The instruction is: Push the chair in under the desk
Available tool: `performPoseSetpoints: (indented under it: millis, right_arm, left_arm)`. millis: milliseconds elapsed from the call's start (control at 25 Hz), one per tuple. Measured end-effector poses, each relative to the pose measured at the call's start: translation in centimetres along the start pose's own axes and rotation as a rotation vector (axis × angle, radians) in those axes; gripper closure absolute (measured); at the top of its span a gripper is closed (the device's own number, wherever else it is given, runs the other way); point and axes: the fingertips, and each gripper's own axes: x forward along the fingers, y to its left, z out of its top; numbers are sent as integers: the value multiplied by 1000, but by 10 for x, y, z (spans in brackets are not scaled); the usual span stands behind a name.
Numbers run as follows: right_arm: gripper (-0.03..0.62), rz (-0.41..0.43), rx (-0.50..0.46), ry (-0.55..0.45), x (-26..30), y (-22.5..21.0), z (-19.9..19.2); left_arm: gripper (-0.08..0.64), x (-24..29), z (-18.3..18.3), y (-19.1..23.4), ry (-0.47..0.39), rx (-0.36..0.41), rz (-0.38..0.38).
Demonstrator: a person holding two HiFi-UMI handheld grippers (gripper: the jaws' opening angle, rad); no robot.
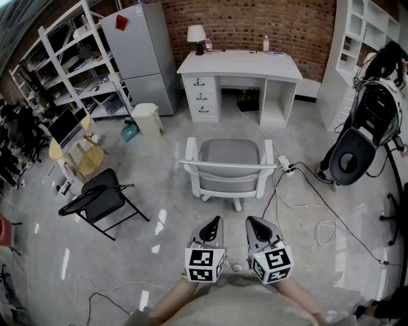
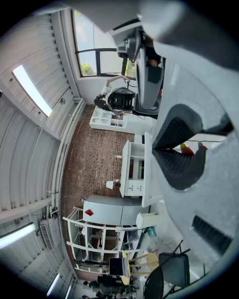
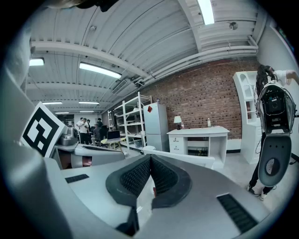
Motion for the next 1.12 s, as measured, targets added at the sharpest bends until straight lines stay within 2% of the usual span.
performPoseSetpoints:
  millis: [400,1120]
  right_arm:
    - [584,-1,3,0,-2,-3,-1]
    - [584,45,25,-20,0,-2,1]
  left_arm:
    - [549,2,-1,-5,0,-2,-3]
    - [549,-3,-6,-4,2,-21,50]
